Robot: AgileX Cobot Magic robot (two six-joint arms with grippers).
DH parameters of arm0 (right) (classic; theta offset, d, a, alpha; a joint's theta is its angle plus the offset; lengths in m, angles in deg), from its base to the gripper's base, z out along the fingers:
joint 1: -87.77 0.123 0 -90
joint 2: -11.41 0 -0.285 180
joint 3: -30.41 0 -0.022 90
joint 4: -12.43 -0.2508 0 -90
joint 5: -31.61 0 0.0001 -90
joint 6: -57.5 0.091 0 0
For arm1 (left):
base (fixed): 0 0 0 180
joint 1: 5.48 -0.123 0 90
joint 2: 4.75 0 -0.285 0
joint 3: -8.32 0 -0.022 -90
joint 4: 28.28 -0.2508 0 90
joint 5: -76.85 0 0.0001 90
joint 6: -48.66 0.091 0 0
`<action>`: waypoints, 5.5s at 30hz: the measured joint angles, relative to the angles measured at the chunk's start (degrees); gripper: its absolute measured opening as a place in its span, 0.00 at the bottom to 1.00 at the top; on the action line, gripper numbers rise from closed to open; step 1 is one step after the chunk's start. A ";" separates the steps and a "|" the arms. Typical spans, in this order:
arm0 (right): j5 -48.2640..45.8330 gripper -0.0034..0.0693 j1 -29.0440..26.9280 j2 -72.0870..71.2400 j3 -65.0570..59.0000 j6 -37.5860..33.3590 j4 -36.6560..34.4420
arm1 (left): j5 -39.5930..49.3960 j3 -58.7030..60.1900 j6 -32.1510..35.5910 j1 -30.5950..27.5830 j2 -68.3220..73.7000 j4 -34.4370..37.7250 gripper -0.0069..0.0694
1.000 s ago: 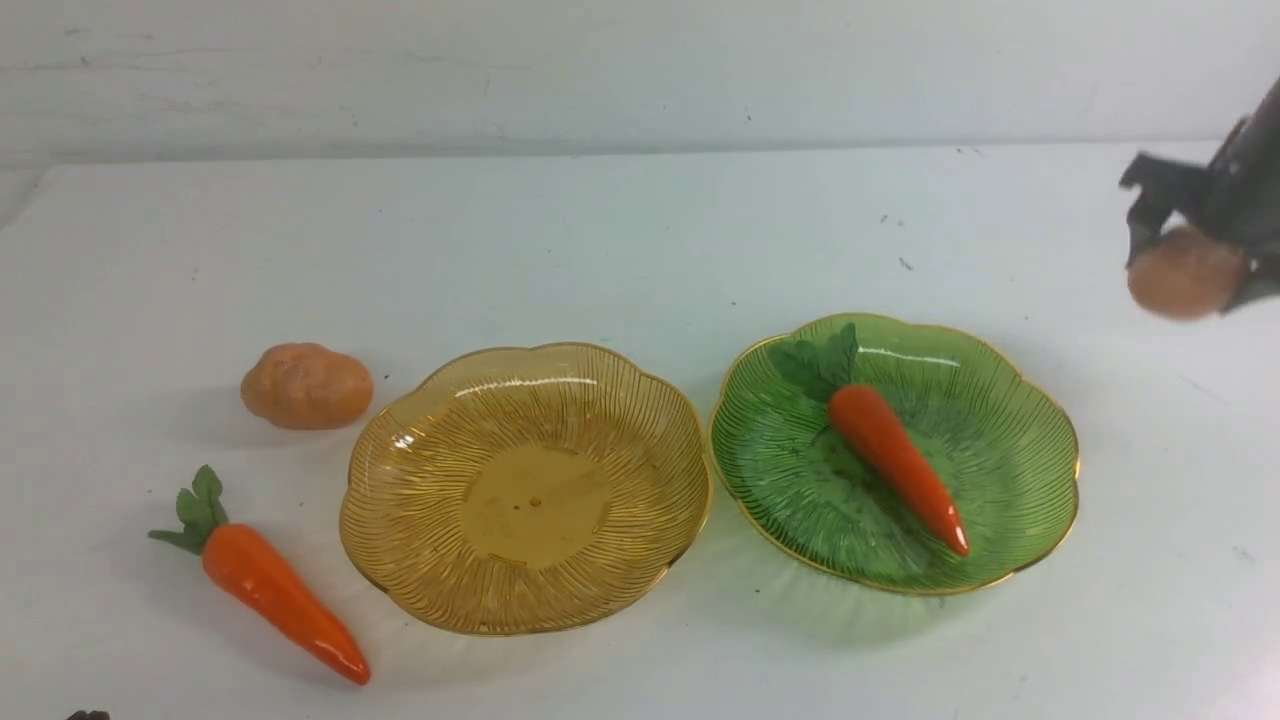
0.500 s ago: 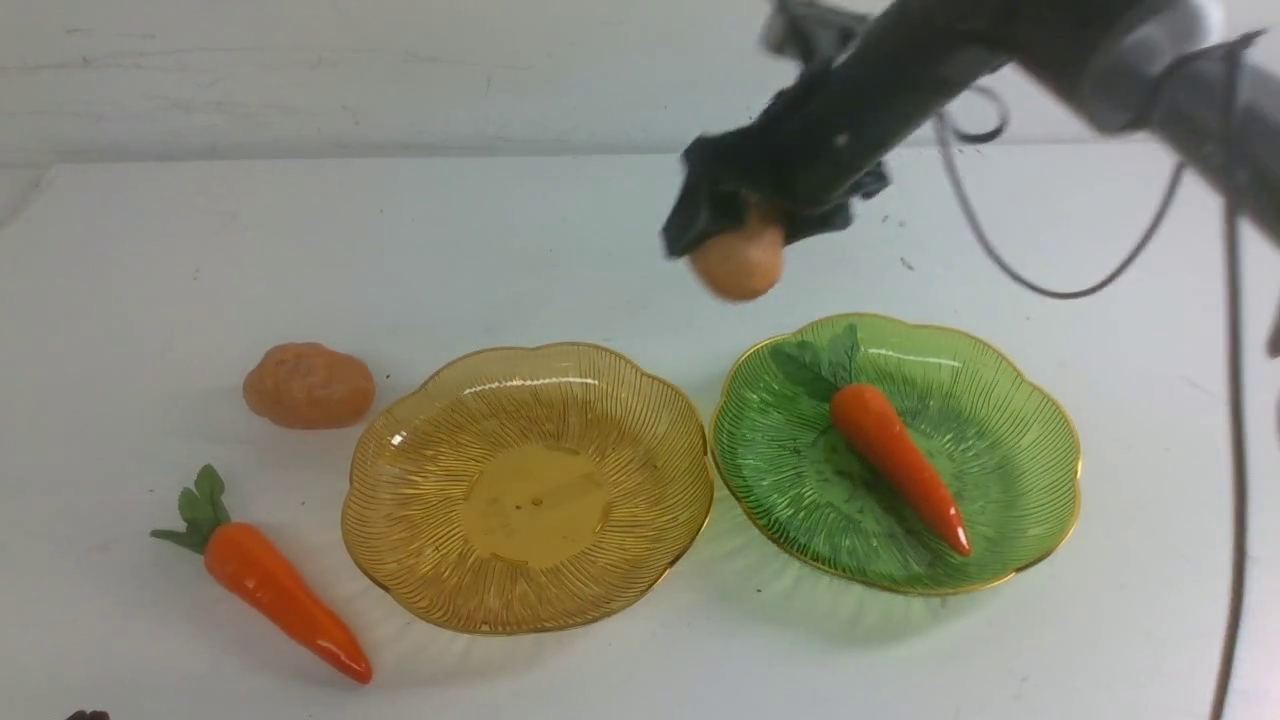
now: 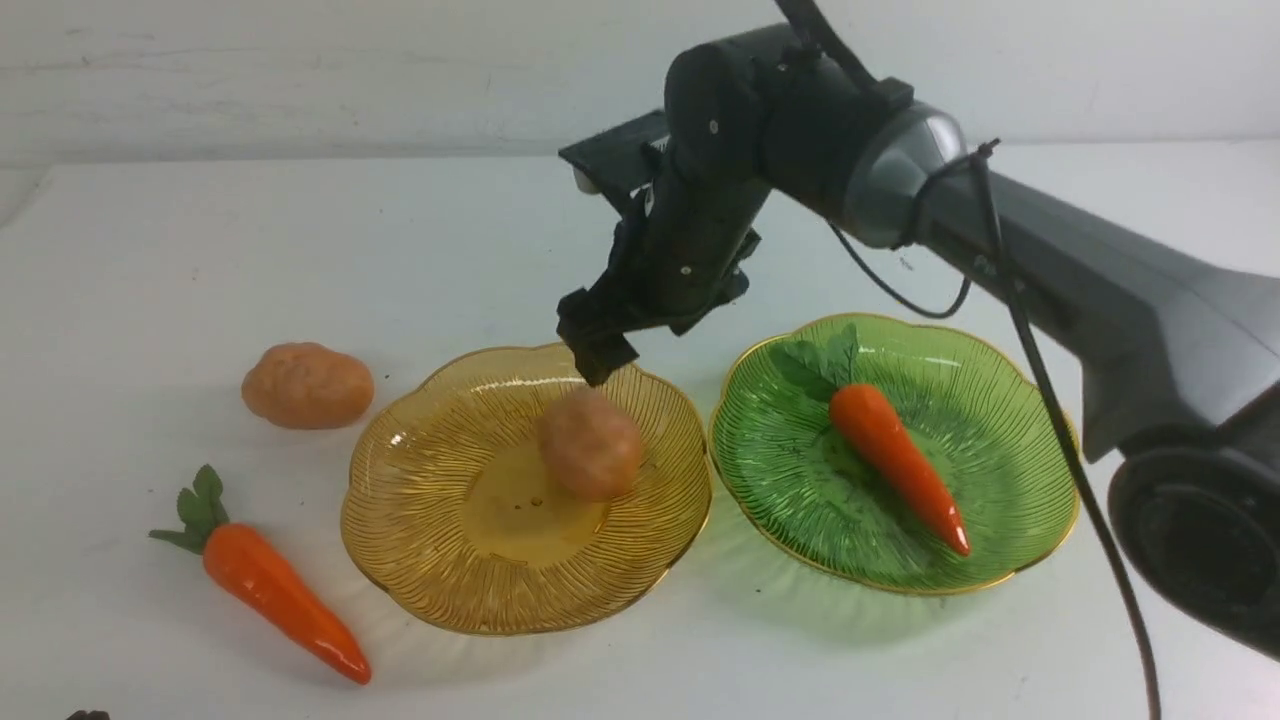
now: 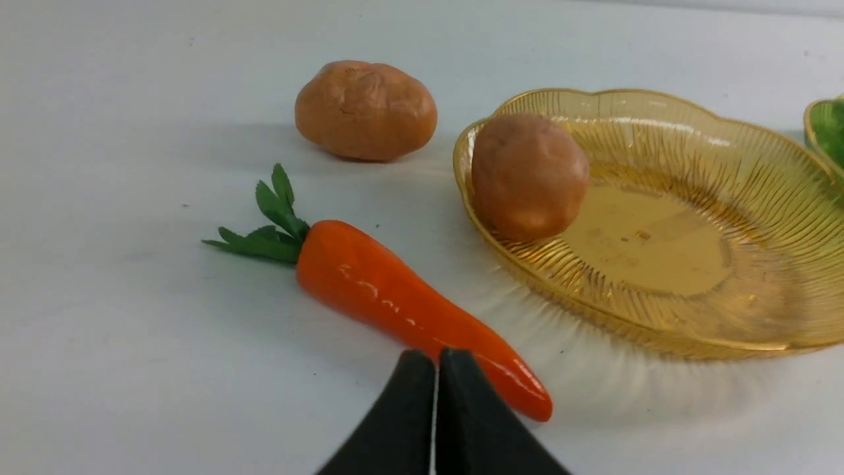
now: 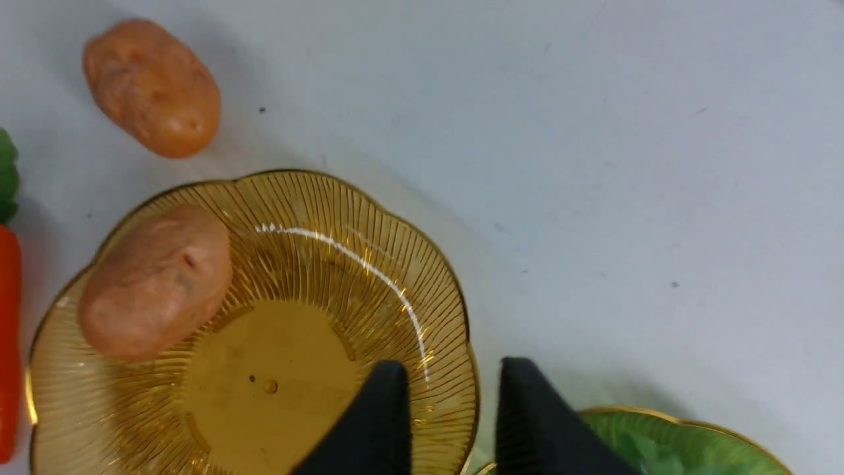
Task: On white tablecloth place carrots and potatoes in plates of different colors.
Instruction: 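Pick up the potato from the right side of the table and place it in a plate with the right gripper, then pick up the carrot from the table and place it on the green plate with the left gripper, then put the potatoes from the left side into the left plate with the left gripper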
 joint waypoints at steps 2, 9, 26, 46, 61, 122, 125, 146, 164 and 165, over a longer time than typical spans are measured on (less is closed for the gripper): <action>0.00 0.09 -0.19 -9.56 -6.77 0.30 2.04 | -1.65 0.00 -0.79 0.00 0.00 3.39 0.09; -0.25 0.03 -0.47 -39.32 -37.35 3.59 4.82 | -7.74 0.00 -1.77 0.00 0.00 15.56 0.09; 13.17 0.03 -0.47 -70.73 -77.17 7.33 5.40 | 32.30 -38.91 -0.13 0.00 59.71 8.67 0.09; 13.13 0.03 -0.47 -70.24 -77.64 7.33 5.80 | 21.43 -49.03 -31.41 0.00 86.30 -11.69 0.68; 13.24 0.03 -0.47 -70.24 -77.64 7.33 4.43 | 16.93 -50.50 -35.74 0.00 98.62 -21.19 0.48; 12.77 0.03 -0.47 -70.24 -77.64 7.37 4.49 | 52.94 -104.34 -3.46 2.12 107.16 -5.09 0.11; 12.84 0.03 -0.47 -70.24 -77.64 7.37 4.49 | 53.00 -101.17 -9.46 -1.04 107.99 -6.60 0.16; 21.72 0.03 -0.47 -70.24 -77.64 12.29 4.43 | 40.58 -100.28 -41.62 -2.93 121.01 -10.52 0.99; 21.66 0.03 -0.47 -70.24 -77.64 12.29 4.43 | 42.40 -102.93 -40.40 -5.53 125.96 -12.81 0.17; 21.66 0.03 -0.47 -70.24 -77.64 12.29 4.43 | 43.74 -103.87 -37.90 -6.04 124.90 -12.88 0.13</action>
